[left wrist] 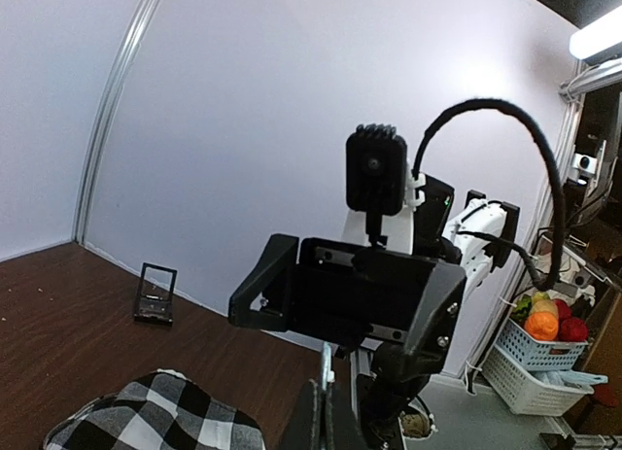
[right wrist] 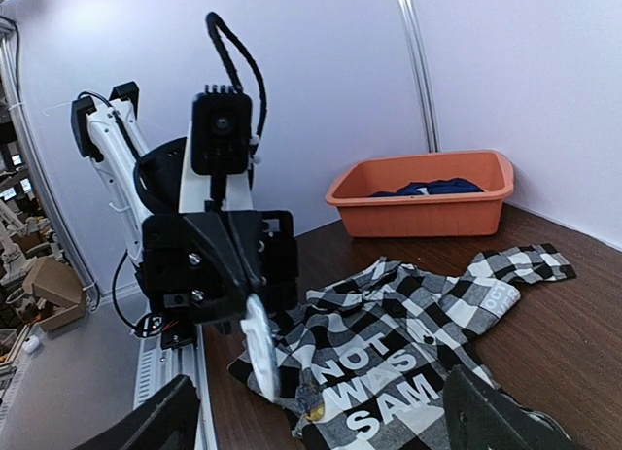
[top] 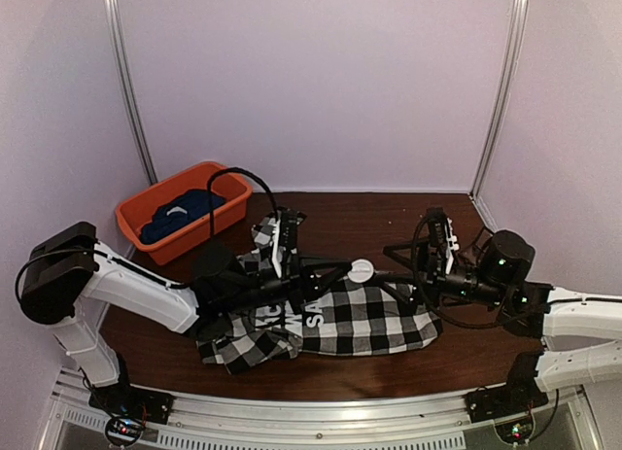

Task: Pin the brooch onto the clothing
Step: Pass from the left arm to the right

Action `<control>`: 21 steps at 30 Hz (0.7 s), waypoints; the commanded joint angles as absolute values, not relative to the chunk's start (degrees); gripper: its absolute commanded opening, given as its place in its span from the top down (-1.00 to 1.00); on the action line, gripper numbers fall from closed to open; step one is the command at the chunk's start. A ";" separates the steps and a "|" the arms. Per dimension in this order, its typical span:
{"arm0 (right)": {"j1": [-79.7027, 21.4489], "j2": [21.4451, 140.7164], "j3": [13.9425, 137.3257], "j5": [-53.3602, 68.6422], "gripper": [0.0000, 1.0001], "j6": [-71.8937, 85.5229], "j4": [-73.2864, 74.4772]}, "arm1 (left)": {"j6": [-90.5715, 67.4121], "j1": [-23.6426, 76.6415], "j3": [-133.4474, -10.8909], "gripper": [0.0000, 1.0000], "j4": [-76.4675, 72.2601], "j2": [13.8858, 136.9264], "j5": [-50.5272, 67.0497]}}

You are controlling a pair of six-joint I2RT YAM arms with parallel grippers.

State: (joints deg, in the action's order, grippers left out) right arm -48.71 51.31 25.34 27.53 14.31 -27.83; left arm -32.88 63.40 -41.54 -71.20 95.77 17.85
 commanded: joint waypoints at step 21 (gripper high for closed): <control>-52.34 63.16 30.71 29.32 -0.46 17.95 -35.35 | -37.28 61.88 -37.29 1.00 -95.40 96.68 16.99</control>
